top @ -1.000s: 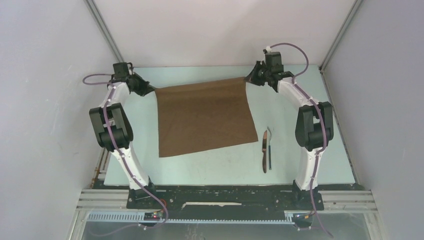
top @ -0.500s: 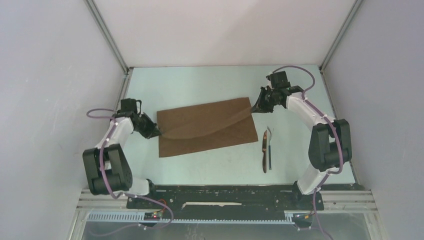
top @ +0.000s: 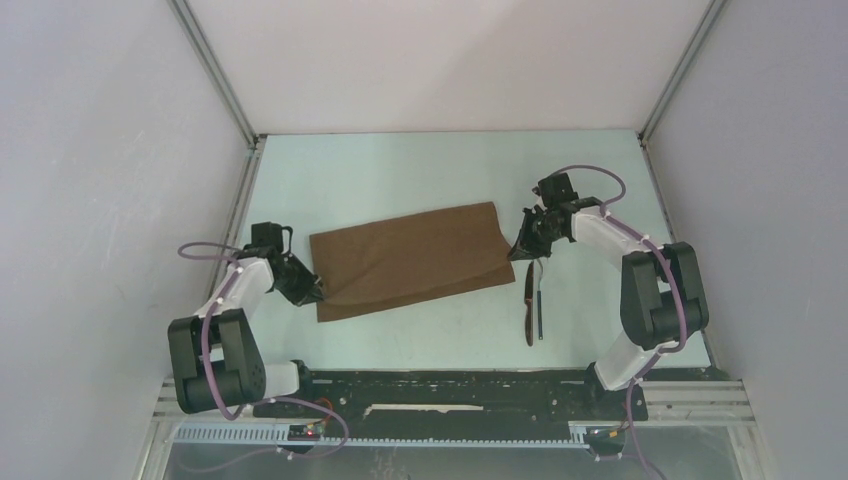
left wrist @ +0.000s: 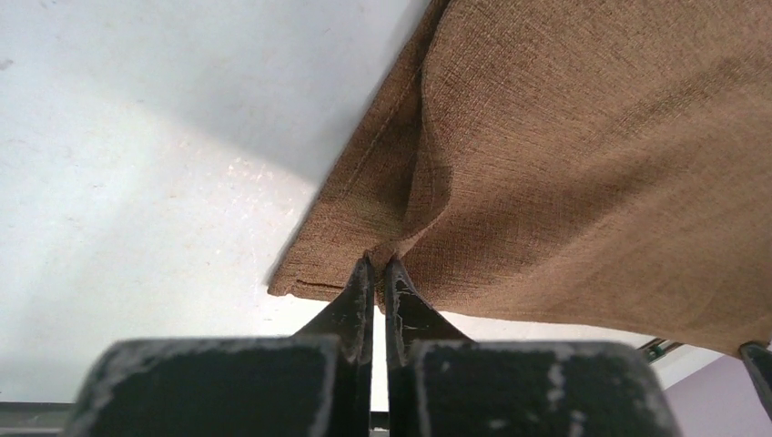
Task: Fold the napkin into a case and place the utensils inside
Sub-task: Fold and flatten the napkin at the center of the board.
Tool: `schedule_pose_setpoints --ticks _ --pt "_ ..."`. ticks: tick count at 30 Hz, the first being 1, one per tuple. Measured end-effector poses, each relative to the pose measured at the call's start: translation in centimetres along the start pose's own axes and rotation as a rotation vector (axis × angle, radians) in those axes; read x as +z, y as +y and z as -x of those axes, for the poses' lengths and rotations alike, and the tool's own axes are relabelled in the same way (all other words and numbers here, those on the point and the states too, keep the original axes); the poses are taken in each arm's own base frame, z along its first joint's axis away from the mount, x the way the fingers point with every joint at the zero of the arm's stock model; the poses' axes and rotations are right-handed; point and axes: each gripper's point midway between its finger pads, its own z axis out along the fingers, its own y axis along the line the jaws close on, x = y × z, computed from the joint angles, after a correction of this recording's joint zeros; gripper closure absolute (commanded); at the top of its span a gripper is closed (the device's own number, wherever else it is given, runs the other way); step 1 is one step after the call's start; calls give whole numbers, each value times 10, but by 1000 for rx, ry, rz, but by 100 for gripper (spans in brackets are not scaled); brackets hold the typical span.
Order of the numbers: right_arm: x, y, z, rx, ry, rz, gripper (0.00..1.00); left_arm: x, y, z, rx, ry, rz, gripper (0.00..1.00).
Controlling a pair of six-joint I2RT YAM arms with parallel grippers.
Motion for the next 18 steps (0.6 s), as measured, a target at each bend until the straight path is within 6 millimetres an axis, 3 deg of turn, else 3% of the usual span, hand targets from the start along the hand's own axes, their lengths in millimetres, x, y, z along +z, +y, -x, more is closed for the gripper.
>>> schedule_pose_setpoints --ticks 12,18 --pt "6 -1 -2 -9 -3 -2 100 11 10 -15 2 20 41 100" --pt "9 -4 -5 -7 3 -13 100 1 6 -12 12 -19 18 100"
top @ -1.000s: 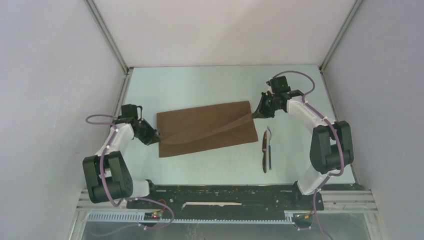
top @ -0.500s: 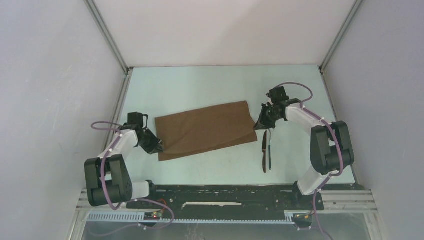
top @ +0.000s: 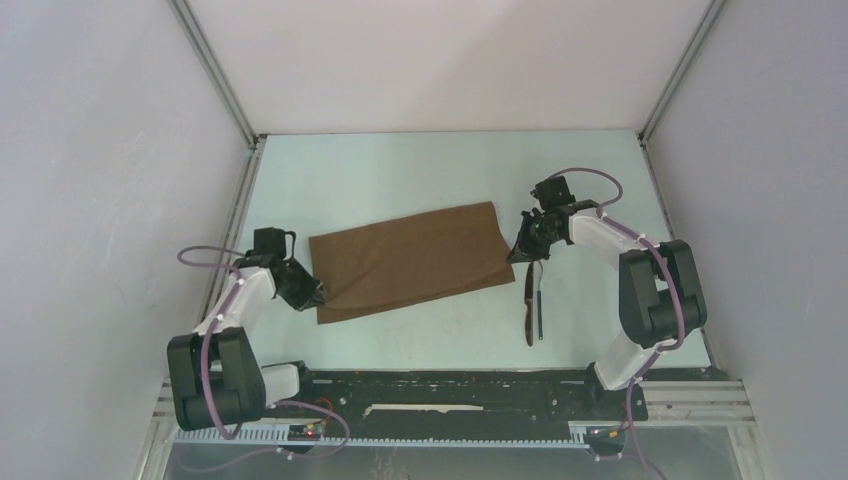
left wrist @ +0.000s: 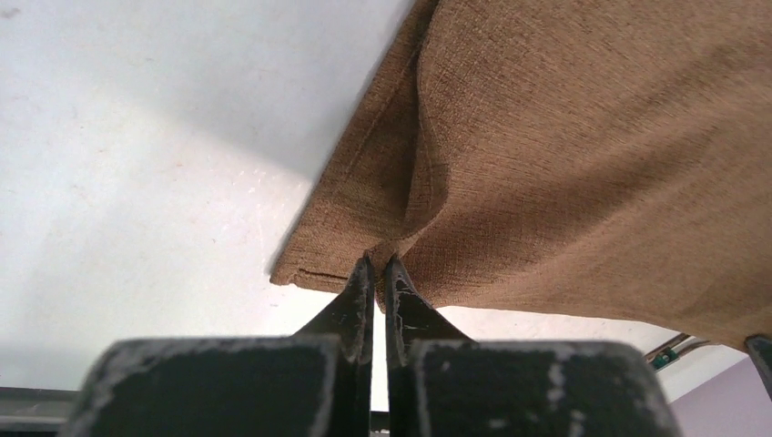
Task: Fold the napkin into a case and place the utensils inside
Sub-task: Fold and flatten the napkin at the center of the board.
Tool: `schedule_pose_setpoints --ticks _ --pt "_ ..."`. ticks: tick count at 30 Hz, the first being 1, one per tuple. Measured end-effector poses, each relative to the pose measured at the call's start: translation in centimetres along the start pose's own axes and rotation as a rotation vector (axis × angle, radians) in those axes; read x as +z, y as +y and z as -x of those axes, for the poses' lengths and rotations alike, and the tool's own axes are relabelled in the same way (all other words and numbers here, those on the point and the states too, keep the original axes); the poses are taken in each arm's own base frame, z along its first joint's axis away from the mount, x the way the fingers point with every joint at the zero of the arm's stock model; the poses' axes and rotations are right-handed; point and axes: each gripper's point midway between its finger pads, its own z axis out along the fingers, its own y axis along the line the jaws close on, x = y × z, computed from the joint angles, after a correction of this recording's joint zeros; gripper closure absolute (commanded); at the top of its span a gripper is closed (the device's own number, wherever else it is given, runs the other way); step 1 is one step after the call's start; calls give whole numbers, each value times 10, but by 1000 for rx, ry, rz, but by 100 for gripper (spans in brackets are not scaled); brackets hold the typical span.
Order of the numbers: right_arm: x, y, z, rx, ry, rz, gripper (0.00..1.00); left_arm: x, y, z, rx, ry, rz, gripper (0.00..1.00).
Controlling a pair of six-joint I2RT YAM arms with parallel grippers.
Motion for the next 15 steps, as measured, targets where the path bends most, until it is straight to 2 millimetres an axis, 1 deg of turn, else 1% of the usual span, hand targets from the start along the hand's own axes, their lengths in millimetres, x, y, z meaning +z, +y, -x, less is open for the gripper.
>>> schedule_pose_setpoints --ticks 4,9,15 --pt "0 -1 1 0 -3 -6 100 -9 -3 1 5 -28 -20 100" --pt "0 -2 1 0 -5 -10 100 -10 -1 -2 -1 -29 -20 100" --pt "1 -4 -2 3 1 -14 100 -4 13 -17 -24 -2 10 100"
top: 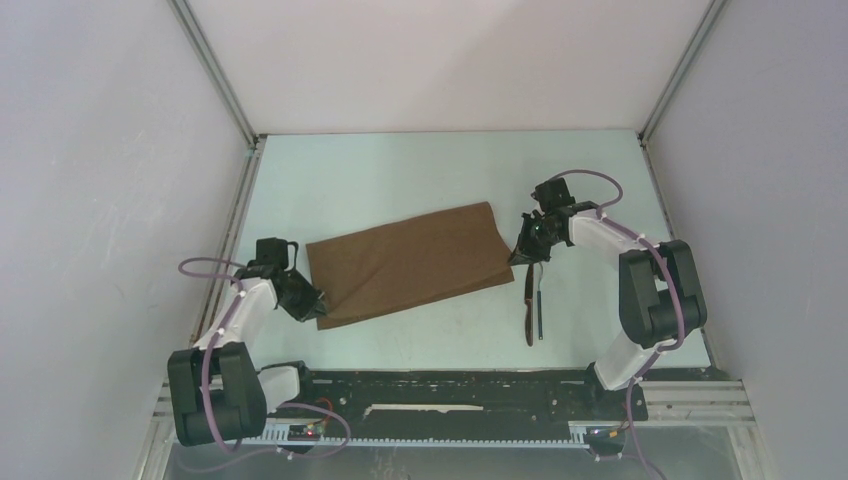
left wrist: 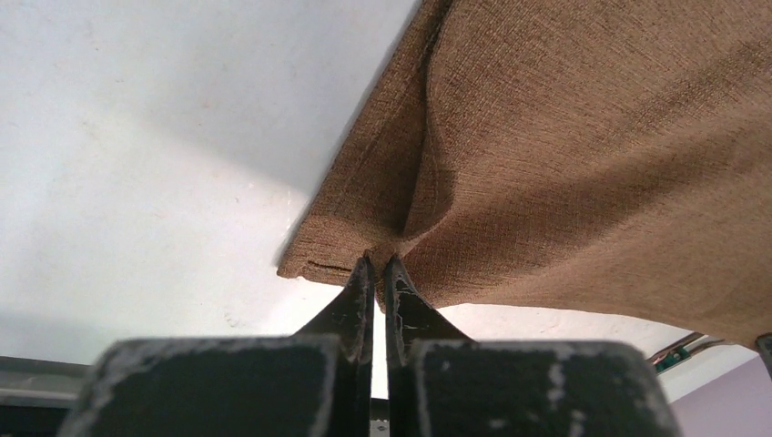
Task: Fold the napkin into a case and place the utensils inside
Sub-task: Fold and flatten the napkin at the center of the board.
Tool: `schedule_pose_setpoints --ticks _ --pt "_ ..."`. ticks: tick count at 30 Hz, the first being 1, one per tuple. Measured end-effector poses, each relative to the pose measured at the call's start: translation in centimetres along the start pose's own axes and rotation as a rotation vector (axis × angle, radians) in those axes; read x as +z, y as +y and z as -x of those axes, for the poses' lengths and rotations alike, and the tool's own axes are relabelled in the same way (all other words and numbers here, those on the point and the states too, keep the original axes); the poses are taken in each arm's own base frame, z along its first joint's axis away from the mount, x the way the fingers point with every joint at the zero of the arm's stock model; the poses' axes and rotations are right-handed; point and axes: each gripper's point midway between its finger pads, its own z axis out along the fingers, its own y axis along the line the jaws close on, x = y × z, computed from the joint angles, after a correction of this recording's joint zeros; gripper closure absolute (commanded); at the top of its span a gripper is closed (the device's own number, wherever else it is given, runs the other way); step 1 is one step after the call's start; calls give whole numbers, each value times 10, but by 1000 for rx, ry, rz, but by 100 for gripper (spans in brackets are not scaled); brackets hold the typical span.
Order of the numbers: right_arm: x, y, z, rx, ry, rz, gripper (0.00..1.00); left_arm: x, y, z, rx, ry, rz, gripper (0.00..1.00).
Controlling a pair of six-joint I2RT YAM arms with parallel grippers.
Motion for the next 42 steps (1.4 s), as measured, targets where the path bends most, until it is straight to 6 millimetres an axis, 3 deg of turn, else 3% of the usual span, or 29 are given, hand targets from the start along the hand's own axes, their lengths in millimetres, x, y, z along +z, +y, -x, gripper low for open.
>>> schedule_pose_setpoints --ticks 13,30,42 --pt "2 -2 -3 8 6 -2 100 18 7 -3 -34 55 58 100" --pt "-9 6 -5 -10 -5 13 100 -15 2 4 -45 -44 29 100" --pt "-9 4 -9 -10 5 1 100 -13 11 -9 -74 -21 43 100"
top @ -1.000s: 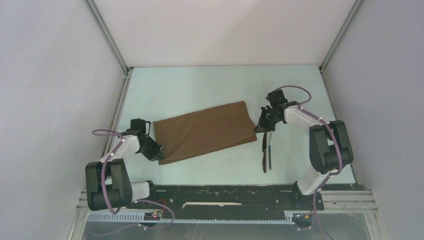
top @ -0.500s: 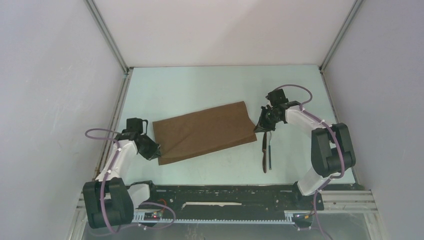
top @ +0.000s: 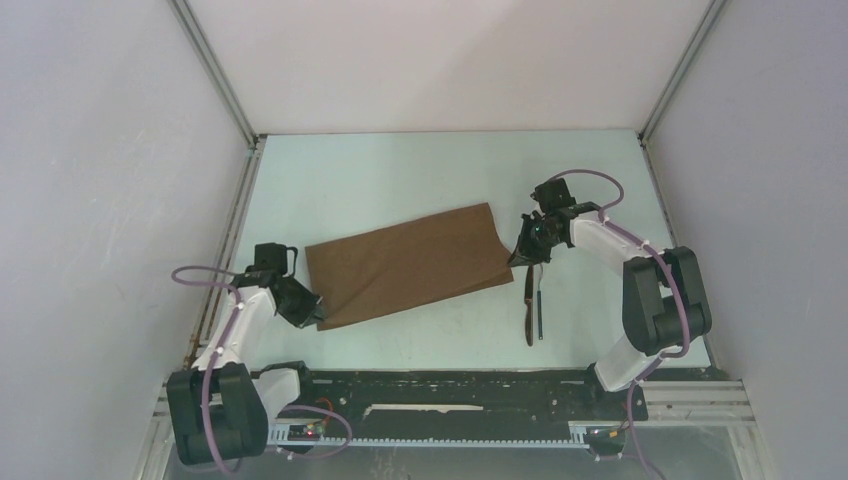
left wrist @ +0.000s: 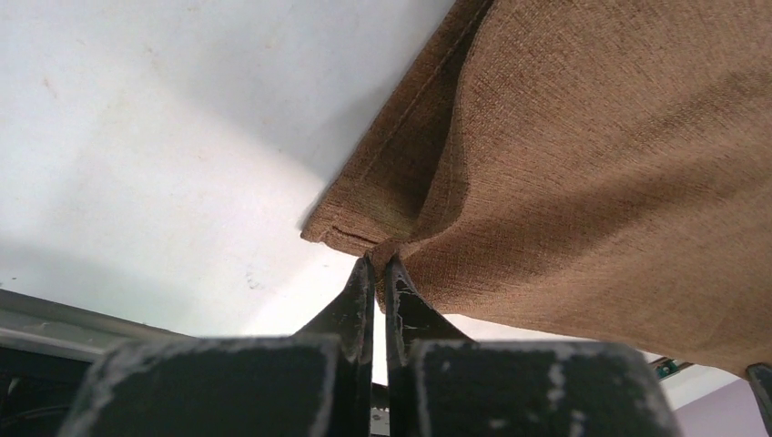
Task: Fold the napkin into a case and place the utensils inside
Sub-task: Fold and flatten the napkin at the center of the board.
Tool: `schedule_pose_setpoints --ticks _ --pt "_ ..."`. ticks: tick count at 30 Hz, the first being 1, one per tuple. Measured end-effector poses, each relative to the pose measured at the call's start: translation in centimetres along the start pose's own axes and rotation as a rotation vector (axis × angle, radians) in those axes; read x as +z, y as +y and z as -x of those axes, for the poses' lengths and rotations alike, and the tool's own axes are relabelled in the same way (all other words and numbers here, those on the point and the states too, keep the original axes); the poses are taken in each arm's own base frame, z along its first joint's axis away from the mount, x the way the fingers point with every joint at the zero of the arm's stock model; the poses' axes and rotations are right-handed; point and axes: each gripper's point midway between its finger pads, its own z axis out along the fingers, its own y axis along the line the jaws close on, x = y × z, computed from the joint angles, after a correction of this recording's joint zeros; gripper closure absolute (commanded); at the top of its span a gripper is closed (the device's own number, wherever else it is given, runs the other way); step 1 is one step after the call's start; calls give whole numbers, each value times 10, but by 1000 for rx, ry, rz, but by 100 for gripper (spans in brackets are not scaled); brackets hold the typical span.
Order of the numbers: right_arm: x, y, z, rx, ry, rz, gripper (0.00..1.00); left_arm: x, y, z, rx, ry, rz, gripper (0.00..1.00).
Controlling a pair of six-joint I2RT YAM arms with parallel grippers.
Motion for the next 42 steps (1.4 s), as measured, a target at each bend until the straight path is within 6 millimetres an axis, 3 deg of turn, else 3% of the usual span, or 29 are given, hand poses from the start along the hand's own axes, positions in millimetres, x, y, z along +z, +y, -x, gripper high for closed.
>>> schedule_pose_setpoints --ticks 20,42 --pt "19 -9 -1 13 28 -23 100 19 7 -6 -4 48 50 100" --pt "23 -12 2 19 24 -28 100 20 6 -5 -3 45 48 96"
